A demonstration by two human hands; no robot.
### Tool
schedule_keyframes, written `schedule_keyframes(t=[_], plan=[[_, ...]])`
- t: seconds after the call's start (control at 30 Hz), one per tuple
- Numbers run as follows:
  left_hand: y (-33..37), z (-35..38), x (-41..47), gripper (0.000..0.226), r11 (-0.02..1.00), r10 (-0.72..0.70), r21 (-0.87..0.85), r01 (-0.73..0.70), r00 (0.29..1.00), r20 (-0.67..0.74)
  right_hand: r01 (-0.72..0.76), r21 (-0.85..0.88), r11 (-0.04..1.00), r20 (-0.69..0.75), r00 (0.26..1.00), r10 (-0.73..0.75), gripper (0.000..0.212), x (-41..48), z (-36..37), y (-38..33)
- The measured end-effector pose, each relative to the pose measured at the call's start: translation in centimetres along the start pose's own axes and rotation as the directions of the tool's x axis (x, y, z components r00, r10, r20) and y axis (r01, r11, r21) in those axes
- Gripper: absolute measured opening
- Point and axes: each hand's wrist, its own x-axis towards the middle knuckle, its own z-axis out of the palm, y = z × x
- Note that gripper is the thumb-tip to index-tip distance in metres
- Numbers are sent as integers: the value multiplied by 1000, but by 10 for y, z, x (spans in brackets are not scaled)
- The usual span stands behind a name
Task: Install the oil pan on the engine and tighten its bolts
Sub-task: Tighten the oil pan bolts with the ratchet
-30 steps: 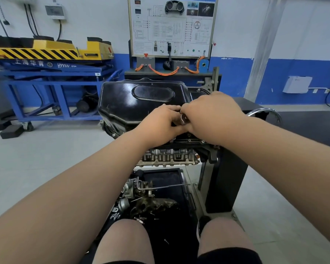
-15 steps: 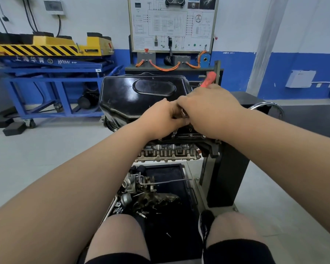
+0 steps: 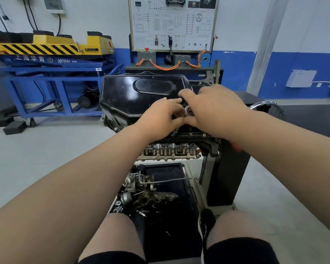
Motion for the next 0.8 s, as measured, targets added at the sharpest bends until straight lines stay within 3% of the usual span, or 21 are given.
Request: schedule_keyframes(t=[0.13,0.23,0.37,0.43,0.57,0.63,0.8], plan=[[0,0,-4,6,999,5,-36,-5,1000,-3,86,-50,995,30,996,-84,47,3,-3,-2],[4,2,-3,5,999,-7,-49,6,1000,-29,28,-66,997,11,1000,-27,44,6,-4,-2],[0,5,1,15,999,13,33,-13,1000,7,-147,129,981,30,989,144,49,3,6,-10],[-2,4,0,18,998,38,50,-41,998,53,-146,188,971,27,989,144,49,2,8,-10],[-4,-2,0,17,996,85,18,-86,994,64,81,25,996,-42,996,-80,51,2,0,-3],[-4,-3,0,18,996,85,28,-87,993,77,122,-22,992,-45,991,-122,51,3,-3,-3],[-2,0,0,21,1000,-1,23,0,1000,14,-30,-16,999,7,1000,30,44,1,0,-12]])
